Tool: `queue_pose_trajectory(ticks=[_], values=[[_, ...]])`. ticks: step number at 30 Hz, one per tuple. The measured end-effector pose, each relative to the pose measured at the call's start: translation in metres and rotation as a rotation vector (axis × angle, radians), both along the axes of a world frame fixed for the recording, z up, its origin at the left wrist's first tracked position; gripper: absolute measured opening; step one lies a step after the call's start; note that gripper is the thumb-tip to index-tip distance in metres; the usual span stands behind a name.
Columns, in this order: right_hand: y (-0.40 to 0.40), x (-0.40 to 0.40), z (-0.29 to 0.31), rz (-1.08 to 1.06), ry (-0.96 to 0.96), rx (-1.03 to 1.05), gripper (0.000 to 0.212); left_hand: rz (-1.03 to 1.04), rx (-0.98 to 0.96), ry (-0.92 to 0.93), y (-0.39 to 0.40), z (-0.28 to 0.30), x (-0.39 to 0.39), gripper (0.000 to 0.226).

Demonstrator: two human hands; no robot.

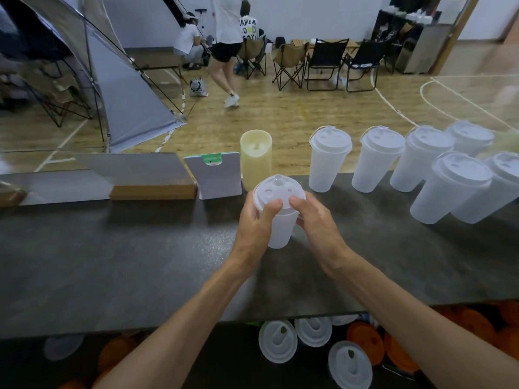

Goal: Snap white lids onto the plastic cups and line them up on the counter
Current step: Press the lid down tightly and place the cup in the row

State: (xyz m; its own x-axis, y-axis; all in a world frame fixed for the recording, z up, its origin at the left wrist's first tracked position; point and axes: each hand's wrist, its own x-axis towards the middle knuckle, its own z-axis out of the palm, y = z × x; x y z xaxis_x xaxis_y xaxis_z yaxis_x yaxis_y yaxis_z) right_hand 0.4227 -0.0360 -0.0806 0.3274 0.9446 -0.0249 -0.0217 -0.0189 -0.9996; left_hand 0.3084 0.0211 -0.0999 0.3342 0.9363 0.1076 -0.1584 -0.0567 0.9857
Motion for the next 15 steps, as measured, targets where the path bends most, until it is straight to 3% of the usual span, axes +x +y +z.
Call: queue_pose_trajectory(ticks=[3, 7, 15], values=[[0.002, 0.002, -0.001, 0.008, -0.007, -0.009, 0.038, -0.021, -0.086, -0.05, 0.007, 0.001, -0.004, 0.051], [0.003, 0.001, -0.002, 0.02, -0.005, 0.011, 0.049, -0.068, -0.05, -0.088, 0.01, -0.006, -0.006, 0.044], [0.003, 0.003, -0.001, 0.032, -0.016, 0.006, 0.047, -0.08, -0.2, 0.045, 0.033, 0.012, -0.005, 0.041]])
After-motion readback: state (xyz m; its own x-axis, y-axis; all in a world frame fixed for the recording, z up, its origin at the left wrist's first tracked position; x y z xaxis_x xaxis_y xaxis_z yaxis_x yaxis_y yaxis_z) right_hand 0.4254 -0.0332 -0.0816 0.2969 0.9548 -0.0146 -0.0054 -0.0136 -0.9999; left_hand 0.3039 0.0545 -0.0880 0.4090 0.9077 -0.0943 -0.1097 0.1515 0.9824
